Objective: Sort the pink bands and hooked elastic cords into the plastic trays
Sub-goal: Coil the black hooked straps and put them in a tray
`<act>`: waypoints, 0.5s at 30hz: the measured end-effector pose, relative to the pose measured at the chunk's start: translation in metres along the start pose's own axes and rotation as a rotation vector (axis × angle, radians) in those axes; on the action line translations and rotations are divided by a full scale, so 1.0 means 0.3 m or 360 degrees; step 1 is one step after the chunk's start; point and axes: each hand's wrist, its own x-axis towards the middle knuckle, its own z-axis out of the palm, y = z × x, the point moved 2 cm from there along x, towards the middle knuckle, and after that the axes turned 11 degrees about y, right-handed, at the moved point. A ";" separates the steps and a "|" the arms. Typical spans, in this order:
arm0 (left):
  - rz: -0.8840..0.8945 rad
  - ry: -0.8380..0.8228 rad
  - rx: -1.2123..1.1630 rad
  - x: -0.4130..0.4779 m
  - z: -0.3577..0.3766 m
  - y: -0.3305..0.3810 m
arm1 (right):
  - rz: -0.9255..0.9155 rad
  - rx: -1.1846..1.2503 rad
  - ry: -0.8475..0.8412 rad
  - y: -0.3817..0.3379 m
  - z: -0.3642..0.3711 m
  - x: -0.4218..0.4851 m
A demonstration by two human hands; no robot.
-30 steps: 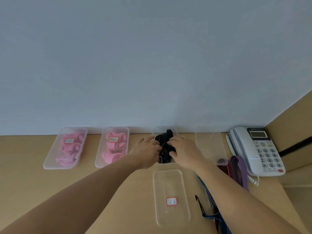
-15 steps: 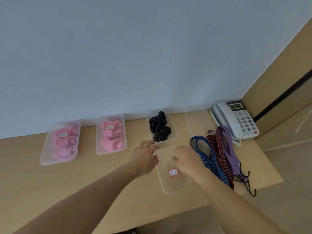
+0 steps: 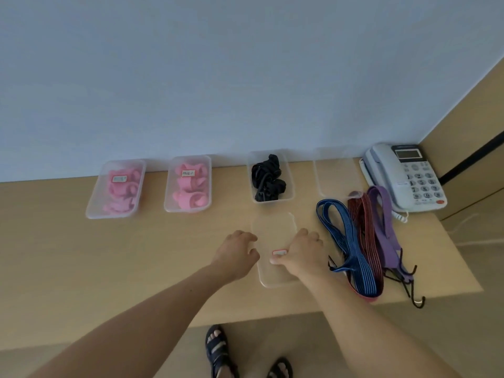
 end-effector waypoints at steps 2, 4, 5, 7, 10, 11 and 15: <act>-0.0070 0.0025 -0.0062 0.003 -0.001 0.010 | 0.0031 0.0076 -0.0012 0.009 -0.003 -0.001; -0.0105 0.0057 -0.0115 0.007 -0.013 0.024 | 0.0049 0.0231 -0.0044 0.025 -0.011 0.002; -0.0109 0.0081 -0.0140 0.010 -0.023 0.031 | 0.0062 0.0348 -0.0071 0.033 -0.021 0.005; -0.0107 0.0148 -0.0185 0.020 -0.051 0.053 | 0.0134 0.0744 -0.0171 0.051 -0.056 0.015; -0.0046 0.0311 -0.0196 0.042 -0.114 0.098 | 0.0232 0.1434 -0.0333 0.061 -0.151 0.023; 0.0001 0.0375 -0.0201 0.050 -0.141 0.118 | 0.0189 0.1536 -0.0318 0.056 -0.195 0.025; 0.0170 0.0395 -0.0354 0.083 -0.267 0.210 | -0.0047 0.1648 -0.0288 0.012 -0.359 0.027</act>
